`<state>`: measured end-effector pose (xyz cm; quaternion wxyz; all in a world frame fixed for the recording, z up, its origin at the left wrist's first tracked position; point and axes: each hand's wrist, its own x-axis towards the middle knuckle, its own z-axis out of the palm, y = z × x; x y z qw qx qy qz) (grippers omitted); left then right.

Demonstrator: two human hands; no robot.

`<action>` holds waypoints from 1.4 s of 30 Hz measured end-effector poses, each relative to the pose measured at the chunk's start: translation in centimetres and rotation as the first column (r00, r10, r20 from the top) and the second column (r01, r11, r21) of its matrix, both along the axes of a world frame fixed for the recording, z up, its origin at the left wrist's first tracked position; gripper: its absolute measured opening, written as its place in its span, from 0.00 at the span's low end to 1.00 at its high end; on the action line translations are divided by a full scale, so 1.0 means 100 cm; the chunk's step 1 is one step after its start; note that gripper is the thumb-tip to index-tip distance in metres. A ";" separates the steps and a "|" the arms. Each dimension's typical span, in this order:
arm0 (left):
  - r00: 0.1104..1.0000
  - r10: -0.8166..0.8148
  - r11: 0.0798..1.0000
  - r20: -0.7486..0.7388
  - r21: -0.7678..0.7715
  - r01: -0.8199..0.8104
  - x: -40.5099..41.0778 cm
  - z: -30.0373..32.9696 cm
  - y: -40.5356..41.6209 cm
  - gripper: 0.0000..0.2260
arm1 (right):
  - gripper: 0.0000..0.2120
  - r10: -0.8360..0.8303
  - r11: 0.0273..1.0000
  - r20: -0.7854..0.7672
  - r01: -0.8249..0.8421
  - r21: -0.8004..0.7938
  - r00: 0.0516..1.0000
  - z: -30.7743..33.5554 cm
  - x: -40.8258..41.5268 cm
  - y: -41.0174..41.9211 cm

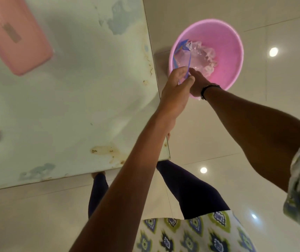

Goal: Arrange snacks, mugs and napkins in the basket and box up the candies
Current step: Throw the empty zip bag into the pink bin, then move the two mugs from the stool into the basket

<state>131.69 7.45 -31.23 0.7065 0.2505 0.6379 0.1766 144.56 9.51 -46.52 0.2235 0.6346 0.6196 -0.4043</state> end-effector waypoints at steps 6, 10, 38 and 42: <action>0.998 0.012 1.000 0.054 0.005 -0.013 -0.003 0.016 0.002 0.17 | 0.28 -0.287 0.941 -0.089 0.298 0.163 0.954 0.041 -0.004 0.008; 0.997 0.059 0.998 0.053 0.018 -0.060 -0.015 0.038 0.002 0.15 | 0.26 -0.452 0.791 -0.233 0.507 0.342 0.861 0.101 -0.020 0.002; 0.705 0.709 0.670 0.005 0.306 -0.676 -0.569 0.222 -0.118 0.08 | 0.22 0.145 0.858 -0.688 0.256 0.445 0.711 0.349 -0.567 -0.037; 0.675 0.738 0.644 -0.025 0.327 -0.692 -0.652 0.219 -0.135 0.08 | 0.20 0.154 0.895 -0.707 0.205 0.396 0.690 0.342 -0.658 -0.047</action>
